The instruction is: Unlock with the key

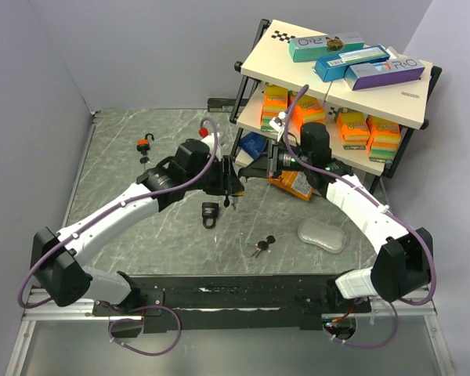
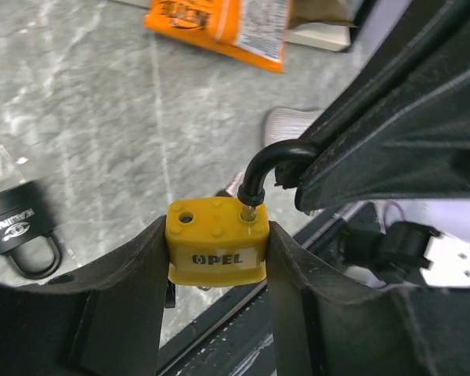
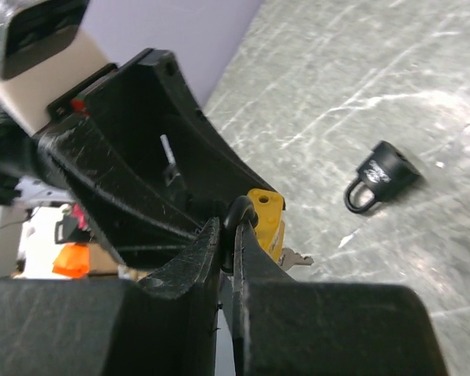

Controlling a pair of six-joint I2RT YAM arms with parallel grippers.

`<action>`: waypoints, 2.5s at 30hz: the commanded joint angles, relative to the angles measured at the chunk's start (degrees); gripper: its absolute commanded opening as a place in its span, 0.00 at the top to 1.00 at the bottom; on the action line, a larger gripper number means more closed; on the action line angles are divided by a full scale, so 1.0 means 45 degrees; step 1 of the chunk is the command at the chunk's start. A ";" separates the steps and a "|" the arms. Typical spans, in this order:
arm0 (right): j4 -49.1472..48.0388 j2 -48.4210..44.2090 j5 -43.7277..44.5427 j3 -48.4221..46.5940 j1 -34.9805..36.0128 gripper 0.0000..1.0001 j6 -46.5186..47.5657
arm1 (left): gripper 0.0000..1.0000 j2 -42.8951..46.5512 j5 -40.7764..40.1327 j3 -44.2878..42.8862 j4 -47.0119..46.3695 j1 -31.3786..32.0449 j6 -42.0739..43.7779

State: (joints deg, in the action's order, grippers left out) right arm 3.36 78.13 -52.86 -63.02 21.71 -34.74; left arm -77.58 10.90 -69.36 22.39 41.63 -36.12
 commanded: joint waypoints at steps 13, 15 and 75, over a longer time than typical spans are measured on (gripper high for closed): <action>0.2223 0.0567 0.0634 -0.1248 0.0331 0.38 0.1314 | 0.99 0.0072 -0.1484 -0.0134 0.0569 0.0145 -0.0001; 0.2243 0.0588 0.0595 -0.1229 0.0311 0.31 0.1334 | 0.99 0.0423 -0.1347 0.0294 0.0688 -0.0070 0.0019; 0.3512 0.2599 0.0282 -0.3572 -0.1700 0.24 0.1920 | 0.99 -1.1880 -0.5937 -0.6948 0.6801 -0.9133 0.4472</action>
State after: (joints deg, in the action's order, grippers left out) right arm 17.69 88.29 -50.94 -75.42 15.35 -25.06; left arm -125.47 -10.63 -99.07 56.66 2.00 -15.73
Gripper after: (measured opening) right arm 0.760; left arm 0.504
